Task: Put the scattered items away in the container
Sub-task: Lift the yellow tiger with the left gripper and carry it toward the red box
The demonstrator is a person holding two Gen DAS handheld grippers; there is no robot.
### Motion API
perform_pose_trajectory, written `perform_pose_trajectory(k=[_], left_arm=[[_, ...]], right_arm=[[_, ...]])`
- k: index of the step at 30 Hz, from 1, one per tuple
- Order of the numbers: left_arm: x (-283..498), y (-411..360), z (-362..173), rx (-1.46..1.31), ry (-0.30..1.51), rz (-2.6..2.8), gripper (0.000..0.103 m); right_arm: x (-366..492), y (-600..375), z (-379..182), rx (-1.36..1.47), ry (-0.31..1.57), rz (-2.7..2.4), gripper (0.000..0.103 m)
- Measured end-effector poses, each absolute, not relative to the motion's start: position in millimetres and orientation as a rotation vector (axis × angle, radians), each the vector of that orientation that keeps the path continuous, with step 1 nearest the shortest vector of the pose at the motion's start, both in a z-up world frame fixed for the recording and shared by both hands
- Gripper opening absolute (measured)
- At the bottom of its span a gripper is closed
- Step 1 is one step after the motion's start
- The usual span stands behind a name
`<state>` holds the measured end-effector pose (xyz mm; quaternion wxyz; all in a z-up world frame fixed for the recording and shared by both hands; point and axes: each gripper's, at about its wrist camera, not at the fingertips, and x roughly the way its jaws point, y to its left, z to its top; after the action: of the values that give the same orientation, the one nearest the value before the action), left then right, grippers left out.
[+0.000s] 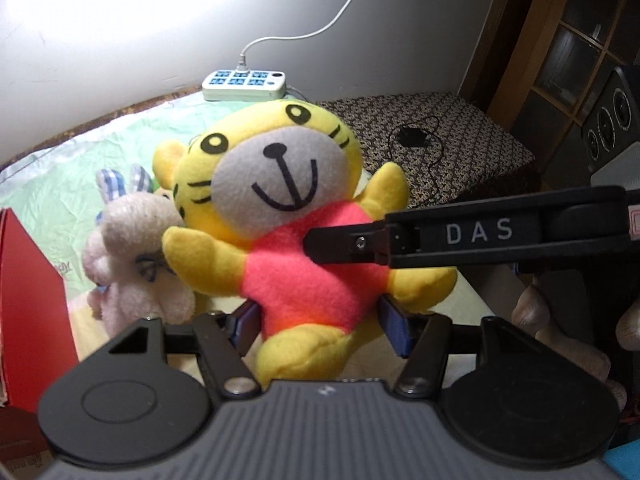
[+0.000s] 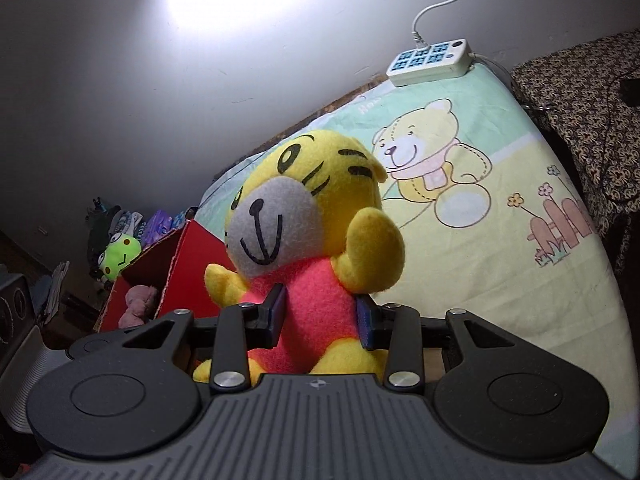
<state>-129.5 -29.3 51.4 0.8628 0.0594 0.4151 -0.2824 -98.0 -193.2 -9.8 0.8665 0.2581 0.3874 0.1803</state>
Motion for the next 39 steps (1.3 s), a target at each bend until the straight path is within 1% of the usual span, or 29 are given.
perform_pose_trajectory(k=[12, 23, 31, 39], left_arm=[[-129.5, 47.7, 79.3, 0.09, 0.802, -0.481, 0.061], [-124.9, 159.0, 93.2, 0.119, 0.759, -0.523, 0.061], [-112.1, 219.9, 81.7, 0.125, 0.763, -0.57, 0.061], [-91.8, 240.4, 59.5, 0.112, 0.781, -0.646, 0.061]], right_arm=[[-78.6, -115.9, 8.9, 0.492, 0.77, 0.492, 0.038], [-81.3, -14.7, 23.2, 0.491, 0.732, 0.457, 0.038], [-77.2, 45.8, 20.1, 0.458, 0.726, 0.387, 0.038], [-73.6, 84.6, 18.0, 0.346, 0.718, 0.272, 0.038]])
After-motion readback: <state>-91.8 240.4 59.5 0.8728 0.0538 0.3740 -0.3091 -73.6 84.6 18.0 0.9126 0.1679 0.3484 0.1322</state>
